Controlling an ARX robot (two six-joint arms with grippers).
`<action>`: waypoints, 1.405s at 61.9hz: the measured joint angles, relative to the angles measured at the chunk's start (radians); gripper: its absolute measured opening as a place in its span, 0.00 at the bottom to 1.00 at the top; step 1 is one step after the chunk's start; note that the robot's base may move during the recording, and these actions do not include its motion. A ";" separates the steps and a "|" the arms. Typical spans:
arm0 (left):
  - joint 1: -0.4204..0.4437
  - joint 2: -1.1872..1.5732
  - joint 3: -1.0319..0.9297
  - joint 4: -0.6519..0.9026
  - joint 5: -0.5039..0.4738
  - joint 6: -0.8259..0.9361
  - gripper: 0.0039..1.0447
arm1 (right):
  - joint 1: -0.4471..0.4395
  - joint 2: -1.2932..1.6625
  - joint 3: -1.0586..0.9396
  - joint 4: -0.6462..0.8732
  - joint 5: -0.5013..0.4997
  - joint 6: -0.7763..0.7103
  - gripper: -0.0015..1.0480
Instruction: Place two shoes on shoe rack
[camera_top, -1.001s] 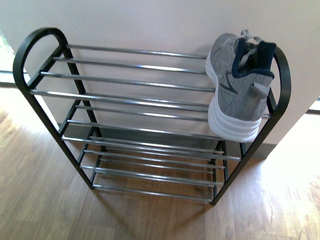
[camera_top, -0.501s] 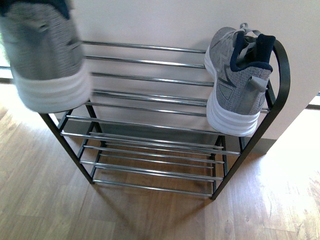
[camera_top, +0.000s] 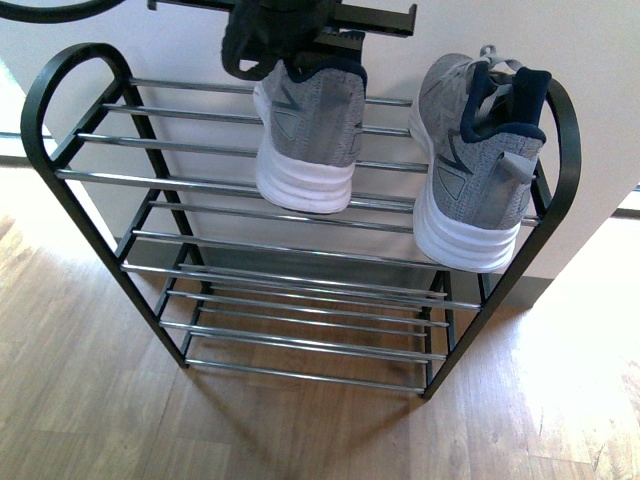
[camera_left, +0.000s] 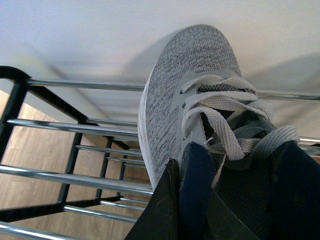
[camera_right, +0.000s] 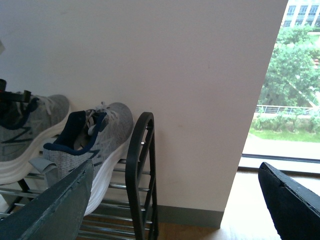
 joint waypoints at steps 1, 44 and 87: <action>-0.006 0.007 0.014 -0.006 0.000 -0.004 0.01 | 0.000 0.000 0.000 0.000 0.000 0.000 0.91; -0.126 0.012 0.046 -0.045 0.070 0.047 0.01 | 0.000 0.000 0.000 0.000 0.000 0.000 0.91; -0.091 -0.045 -0.126 0.128 0.156 0.057 0.39 | 0.000 0.000 0.000 0.000 0.000 0.000 0.91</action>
